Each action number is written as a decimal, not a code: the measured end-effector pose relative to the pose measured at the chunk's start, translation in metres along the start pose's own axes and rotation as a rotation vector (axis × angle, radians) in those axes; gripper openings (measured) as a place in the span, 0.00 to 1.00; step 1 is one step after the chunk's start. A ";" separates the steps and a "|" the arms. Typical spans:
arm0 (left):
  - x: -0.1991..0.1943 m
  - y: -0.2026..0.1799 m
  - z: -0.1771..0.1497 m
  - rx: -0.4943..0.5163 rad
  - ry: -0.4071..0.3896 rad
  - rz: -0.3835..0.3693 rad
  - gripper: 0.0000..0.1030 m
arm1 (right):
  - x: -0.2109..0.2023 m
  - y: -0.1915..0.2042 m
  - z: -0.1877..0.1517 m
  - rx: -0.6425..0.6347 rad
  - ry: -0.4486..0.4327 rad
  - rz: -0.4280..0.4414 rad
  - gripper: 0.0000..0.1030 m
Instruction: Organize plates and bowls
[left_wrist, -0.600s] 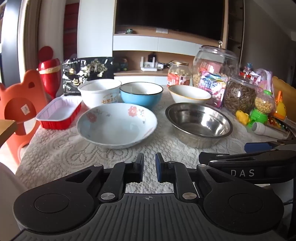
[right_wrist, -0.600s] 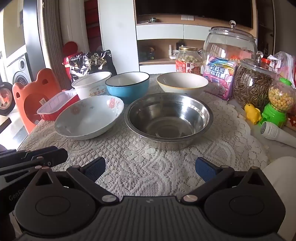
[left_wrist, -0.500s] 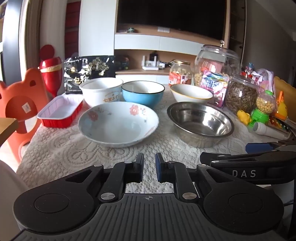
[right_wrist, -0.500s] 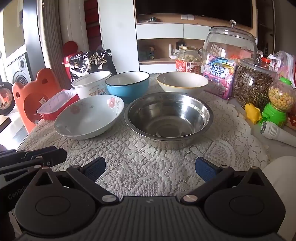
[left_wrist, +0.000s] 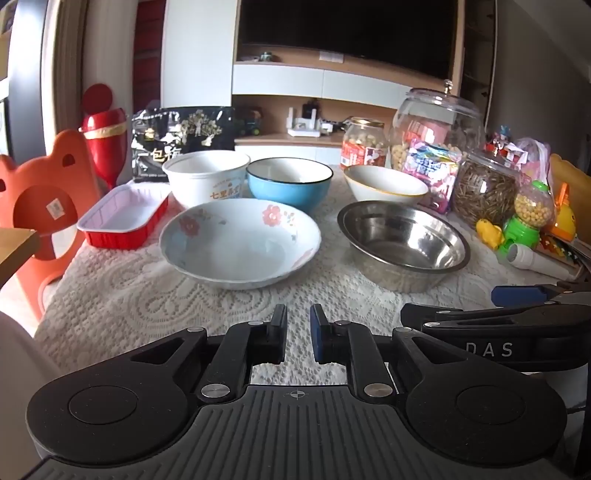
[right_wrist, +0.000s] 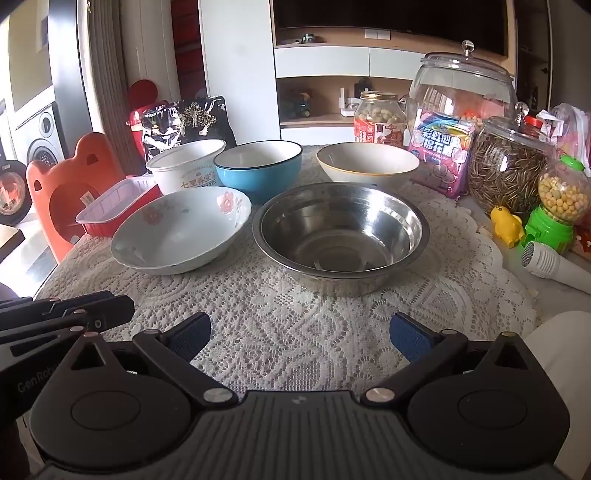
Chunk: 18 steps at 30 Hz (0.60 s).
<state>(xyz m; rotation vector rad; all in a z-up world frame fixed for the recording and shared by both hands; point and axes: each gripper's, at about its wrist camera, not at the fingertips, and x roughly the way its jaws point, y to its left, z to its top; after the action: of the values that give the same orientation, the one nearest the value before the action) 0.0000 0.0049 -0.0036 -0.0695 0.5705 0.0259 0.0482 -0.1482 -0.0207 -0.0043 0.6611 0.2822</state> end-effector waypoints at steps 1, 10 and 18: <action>0.000 0.000 0.000 0.000 0.001 -0.001 0.16 | 0.000 0.000 0.000 0.000 0.001 0.000 1.00; 0.000 0.000 0.000 -0.001 0.005 -0.001 0.16 | -0.001 0.000 0.001 0.005 0.000 0.001 1.00; -0.001 0.001 -0.001 -0.007 0.011 0.007 0.16 | -0.001 0.001 0.001 0.006 0.001 0.002 1.00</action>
<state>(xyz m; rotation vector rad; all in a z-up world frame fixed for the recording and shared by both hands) -0.0015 0.0062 -0.0035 -0.0739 0.5819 0.0345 0.0475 -0.1480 -0.0194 0.0018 0.6631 0.2821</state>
